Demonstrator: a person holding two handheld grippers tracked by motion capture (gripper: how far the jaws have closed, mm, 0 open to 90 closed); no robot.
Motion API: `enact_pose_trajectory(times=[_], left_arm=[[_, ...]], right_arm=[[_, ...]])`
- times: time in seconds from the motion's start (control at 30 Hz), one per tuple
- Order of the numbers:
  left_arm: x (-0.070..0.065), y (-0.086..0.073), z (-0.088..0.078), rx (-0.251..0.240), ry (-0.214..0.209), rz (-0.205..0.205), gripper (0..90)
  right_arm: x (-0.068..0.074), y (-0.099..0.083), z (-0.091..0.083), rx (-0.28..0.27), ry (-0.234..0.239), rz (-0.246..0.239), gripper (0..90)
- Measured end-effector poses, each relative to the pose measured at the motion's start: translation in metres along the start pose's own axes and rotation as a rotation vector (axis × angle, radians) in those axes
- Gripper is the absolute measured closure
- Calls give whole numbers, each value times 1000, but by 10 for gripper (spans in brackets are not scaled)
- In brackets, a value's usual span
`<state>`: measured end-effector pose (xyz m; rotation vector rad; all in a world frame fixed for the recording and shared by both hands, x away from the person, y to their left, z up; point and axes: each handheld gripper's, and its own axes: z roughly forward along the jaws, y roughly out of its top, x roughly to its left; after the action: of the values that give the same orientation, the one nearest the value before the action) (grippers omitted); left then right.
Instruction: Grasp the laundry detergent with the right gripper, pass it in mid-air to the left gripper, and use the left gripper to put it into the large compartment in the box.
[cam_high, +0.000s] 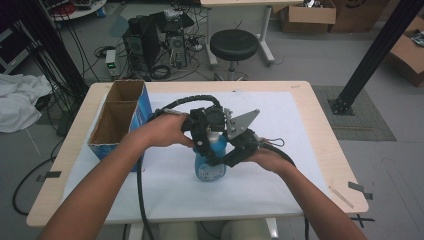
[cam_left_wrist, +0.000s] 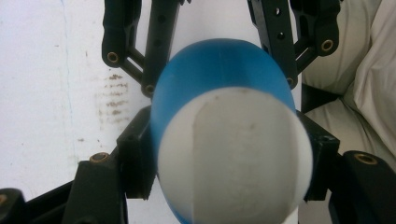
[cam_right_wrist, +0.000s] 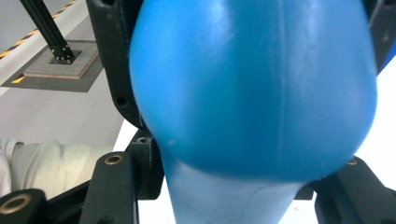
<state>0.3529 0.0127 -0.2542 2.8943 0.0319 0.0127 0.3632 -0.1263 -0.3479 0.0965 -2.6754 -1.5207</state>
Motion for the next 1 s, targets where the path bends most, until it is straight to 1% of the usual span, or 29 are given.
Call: enact_pose_trajectory(times=[0.03, 0.13, 0.17, 0.2, 0.3, 0.33, 0.37, 0.4, 0.43, 0.5, 0.53, 0.57, 0.6, 0.63, 0.7, 0.77, 0.8, 0.83, 0.87, 0.9, 0.93, 1.0], left_arm=[[0, 0, 0, 0, 8, 7, 372], [-1, 0, 0, 1, 1, 4, 373], [-1, 0, 0, 0, 10, 13, 374], [-2, 0, 0, -2, 4, 6, 374], [-3, 0, -1, -4, 3, 17, 376], [-4, 0, -2, -4, 3, 16, 376], [-4, 0, -2, -5, 2, 10, 377], [-3, -1, -3, -4, 5, 10, 377], [-3, -2, -3, -5, 6, 7, 377], [-3, -4, -4, -9, 12, -6, 377], [-3, -6, -5, -11, 13, -13, 377], [-2, -7, -6, -12, 14, -21, 377], [-1, -8, -7, -16, 14, -32, 377], [0, -10, -8, -13, 18, -39, 377], [2, -12, -9, -8, 27, -51, 376], [4, -14, -13, -5, 40, -92, 376], [5, -15, -15, -5, 51, -112, 376], [6, -17, -18, -18, 62, -135, 376], [7, -18, -22, -23, 77, -145, 376], [8, -19, -26, -22, 92, -160, 376], [9, -21, -31, -27, 104, -188, 376], [11, -23, -40, -30, 133, -221, 377]], right_arm=[[0, 0, 0, 0, 0, -1, 438], [1, 0, 0, 6, 0, -5, 436], [1, 0, 0, 6, 0, -5, 435], [2, 0, 0, 7, -1, -4, 432], [3, 1, -1, 5, -3, -5, 424], [3, 1, -1, 3, -4, -5, 397], [4, 1, -1, 1, -8, 2, 306], [3, -2, -3, 8, -26, 20, 247], [3, -2, -3, 8, -26, 20, 247], [3, -7, -6, 21, -18, 37, 205], [3, -13, -11, 21, -25, 59, 196], [3, -13, -11, 21, -25, 59, 195], [2, -18, -18, 16, -33, 77, 184], [2, -18, -18, 16, -33, 77, 184], [2, -22, -26, 3, -39, 104, 182], [2, -26, -38, -1, -51, 131, 180], [2, -27, -42, 3, -60, 136, 179], [1, -30, -49, 4, -72, 146, 178], [1, -32, -56, 8, -84, 160, 175], [1, -34, -62, 15, -97, 171, 172], [0, -37, -69, 23, -111, 179, 172], [0, -41, -83, 44, -137, 197, 173]])
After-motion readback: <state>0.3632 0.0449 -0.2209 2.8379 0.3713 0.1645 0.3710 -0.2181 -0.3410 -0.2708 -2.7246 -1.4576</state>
